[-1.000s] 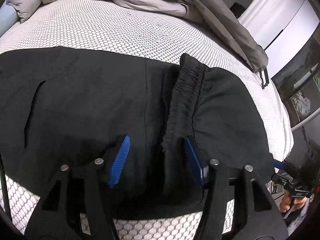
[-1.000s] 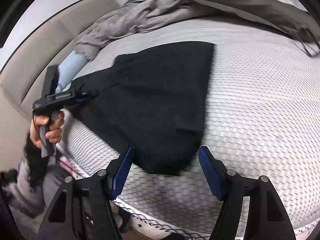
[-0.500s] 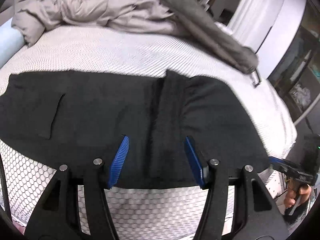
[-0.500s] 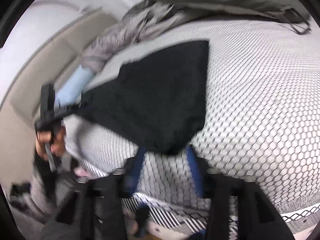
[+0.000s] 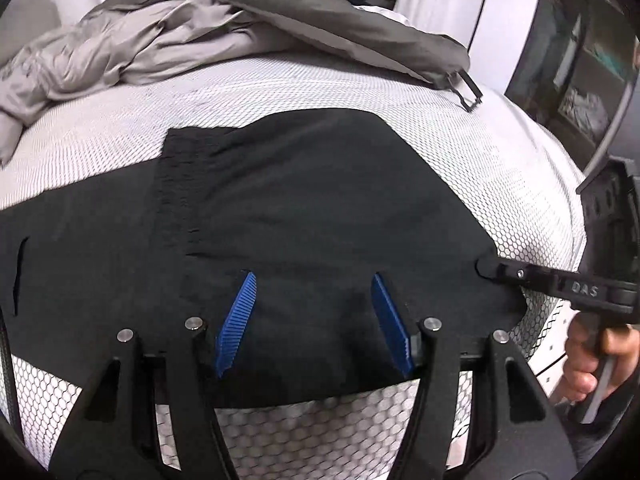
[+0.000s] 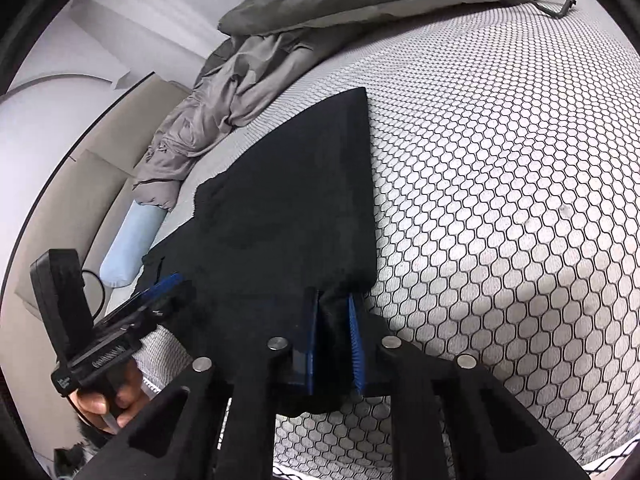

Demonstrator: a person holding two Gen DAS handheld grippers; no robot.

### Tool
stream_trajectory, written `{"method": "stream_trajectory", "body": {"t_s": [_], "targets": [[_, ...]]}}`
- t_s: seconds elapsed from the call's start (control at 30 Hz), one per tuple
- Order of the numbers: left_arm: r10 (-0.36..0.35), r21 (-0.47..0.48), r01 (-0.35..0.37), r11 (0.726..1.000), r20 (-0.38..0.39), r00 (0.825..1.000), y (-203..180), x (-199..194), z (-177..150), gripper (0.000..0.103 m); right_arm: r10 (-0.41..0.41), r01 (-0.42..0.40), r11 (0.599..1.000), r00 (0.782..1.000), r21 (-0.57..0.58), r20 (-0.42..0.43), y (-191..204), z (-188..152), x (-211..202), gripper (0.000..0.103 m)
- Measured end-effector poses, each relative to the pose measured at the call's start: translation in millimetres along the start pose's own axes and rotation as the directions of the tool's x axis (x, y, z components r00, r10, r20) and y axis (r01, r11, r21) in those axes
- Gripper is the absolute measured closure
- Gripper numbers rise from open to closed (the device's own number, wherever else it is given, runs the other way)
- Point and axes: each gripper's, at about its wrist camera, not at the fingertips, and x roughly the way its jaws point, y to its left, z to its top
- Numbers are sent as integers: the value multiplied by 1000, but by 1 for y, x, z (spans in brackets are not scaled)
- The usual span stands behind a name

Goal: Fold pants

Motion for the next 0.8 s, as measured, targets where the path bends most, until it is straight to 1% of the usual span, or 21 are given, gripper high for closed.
{"method": "stream_trajectory", "body": {"t_s": [0.03,0.07,0.2,0.33,0.4,0.47,0.53,0.6,0.63,0.7,0.73,0.77,0.8], "targets": [[3,2,-3,1000,1,1000,-5,3,0,41,6,-6,1000,1000,3,-8,-5,-2,-3,91],[-1,4,1,1000,-2,1000,-11,5,1,41,9,-9,1000,1000,8,-19,-6,-4,-4,91],[-7,-1,7,1000,-3,1000,-23,12,5,41,17,-17,1000,998,0,-60,-12,-10,-12,91],[-13,-9,12,1000,-13,1000,-23,14,5,41,39,-39,999,995,-2,-91,-17,-16,-20,89],[-14,-5,14,1000,-17,1000,-17,16,5,41,49,-49,999,995,-4,-91,-18,-17,-23,86],[-16,-3,16,1000,-22,1000,-16,18,4,41,76,-75,997,993,17,-90,-25,-19,-26,79],[-19,1,20,1000,-31,999,-15,20,4,40,94,-90,995,992,54,-89,-30,-18,-21,79],[-21,7,22,1000,-37,999,-16,22,3,40,100,-95,993,992,67,-71,-29,-15,-16,89],[-22,13,22,1000,-40,999,-17,23,2,40,86,-85,996,995,34,-45,-25,-13,-20,95],[-18,27,19,999,-44,999,-19,24,1,40,87,-87,996,996,26,6,-19,-11,-29,97],[-17,31,18,999,-47,999,-18,25,0,40,86,-87,995,996,40,8,-19,-11,-32,97],[-17,35,19,999,-52,999,-18,25,-1,40,71,-70,997,997,41,-6,-19,-12,-31,97],[-17,37,19,999,-54,998,-18,25,-2,40,49,-47,998,998,35,-43,-20,-15,-26,96]]}}
